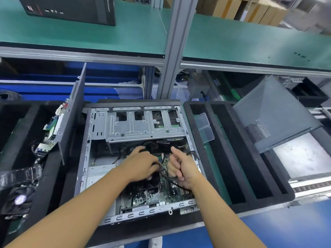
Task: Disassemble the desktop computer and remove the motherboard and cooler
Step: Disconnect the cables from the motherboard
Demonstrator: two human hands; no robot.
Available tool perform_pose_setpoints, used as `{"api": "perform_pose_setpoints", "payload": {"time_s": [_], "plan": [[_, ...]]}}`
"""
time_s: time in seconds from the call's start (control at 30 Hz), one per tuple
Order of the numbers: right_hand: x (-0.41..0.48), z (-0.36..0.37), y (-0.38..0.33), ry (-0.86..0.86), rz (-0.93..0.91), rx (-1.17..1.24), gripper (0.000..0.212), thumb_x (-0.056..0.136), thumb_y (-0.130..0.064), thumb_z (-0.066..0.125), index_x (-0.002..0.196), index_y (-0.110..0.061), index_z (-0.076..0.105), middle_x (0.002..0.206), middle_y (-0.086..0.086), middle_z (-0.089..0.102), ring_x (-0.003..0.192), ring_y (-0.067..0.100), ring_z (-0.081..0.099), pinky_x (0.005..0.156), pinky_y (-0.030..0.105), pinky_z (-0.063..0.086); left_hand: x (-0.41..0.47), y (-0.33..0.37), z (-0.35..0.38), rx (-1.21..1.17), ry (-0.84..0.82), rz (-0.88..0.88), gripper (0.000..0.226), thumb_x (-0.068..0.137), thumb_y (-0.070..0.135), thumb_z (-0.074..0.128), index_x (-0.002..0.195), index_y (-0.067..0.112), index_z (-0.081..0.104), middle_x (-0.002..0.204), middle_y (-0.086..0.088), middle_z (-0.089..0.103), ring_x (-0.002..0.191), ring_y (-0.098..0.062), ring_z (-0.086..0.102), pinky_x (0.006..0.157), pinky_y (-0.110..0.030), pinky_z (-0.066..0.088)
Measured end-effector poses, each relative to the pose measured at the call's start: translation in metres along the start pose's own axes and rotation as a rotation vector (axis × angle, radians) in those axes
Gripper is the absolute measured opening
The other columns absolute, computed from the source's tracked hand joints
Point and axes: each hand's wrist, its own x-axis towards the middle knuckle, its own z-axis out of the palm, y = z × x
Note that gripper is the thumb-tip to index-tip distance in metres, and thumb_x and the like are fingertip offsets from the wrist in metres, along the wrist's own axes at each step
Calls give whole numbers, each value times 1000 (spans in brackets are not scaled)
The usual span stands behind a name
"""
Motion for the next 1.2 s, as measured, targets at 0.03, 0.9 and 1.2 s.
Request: {"api": "perform_pose_setpoints", "payload": {"time_s": [0.03, 0.9, 1.2], "plan": [[1, 0, 0, 105, 5, -75, 57, 101, -43, 46, 50, -18, 41, 39, 1, 31, 34, 15, 23, 35, 23, 14, -1, 1, -3, 7, 134, -16, 25, 100, 40, 41, 89, 31, 62, 89, 16, 65, 94, -8, 58, 118, -40, 23], [55, 42, -25, 233, 33, -1323, 55, 100, -47, 49, 92, 5, 64, 80, 16, 66, 83, 35, 65, 64, 33, 43, -26, 65, -6, -220, 23, 335, 34, 84, 28, 38, 55, 11, 42, 51, -12, 43, 48, -30, 36, 53, -43, 39], [94, 38, -2, 262, 256, -1061, 27, 98, -14, 50, 108, 6, 66, 99, 21, 68, 86, 26, 59, 70, 29, 42, -28, 30, -18, -795, 625, -78, 33, 81, 11, 42, 68, 10, 73, 68, 4, 69, 64, -9, 62, 66, -24, 48]]}}
